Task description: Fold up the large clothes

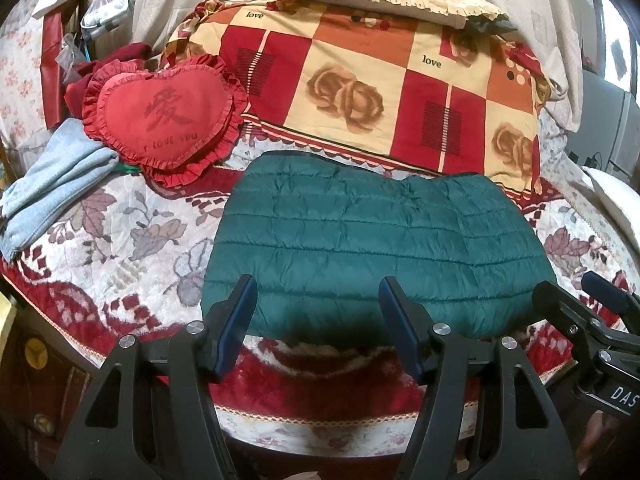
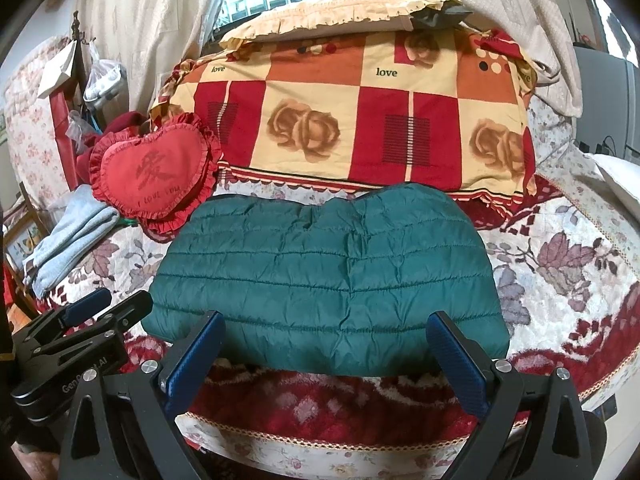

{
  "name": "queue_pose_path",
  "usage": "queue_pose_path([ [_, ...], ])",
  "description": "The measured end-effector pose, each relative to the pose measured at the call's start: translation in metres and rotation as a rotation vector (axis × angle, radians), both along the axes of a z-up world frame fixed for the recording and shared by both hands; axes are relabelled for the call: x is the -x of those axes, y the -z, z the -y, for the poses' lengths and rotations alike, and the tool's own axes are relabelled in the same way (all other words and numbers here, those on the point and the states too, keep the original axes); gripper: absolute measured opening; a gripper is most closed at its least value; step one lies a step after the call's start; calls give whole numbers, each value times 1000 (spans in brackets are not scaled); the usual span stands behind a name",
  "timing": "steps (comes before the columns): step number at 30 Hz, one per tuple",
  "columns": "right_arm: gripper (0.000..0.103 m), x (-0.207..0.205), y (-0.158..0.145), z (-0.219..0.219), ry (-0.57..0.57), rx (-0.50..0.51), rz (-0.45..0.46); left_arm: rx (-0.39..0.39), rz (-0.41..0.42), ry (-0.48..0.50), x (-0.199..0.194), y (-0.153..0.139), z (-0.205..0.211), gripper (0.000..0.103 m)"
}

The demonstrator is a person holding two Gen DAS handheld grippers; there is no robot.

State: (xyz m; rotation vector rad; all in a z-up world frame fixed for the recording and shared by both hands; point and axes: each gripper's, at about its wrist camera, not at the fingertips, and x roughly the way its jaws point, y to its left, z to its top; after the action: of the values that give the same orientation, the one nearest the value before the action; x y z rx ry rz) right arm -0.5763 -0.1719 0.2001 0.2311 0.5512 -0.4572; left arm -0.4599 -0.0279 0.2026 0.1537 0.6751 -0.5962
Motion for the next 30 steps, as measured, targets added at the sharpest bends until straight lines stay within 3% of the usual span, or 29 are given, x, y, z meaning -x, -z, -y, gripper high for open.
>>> queue_pose_path([
  [30,100,-4,7,0,8,-26,-8,42,12,4,-10,2,-6,64],
])
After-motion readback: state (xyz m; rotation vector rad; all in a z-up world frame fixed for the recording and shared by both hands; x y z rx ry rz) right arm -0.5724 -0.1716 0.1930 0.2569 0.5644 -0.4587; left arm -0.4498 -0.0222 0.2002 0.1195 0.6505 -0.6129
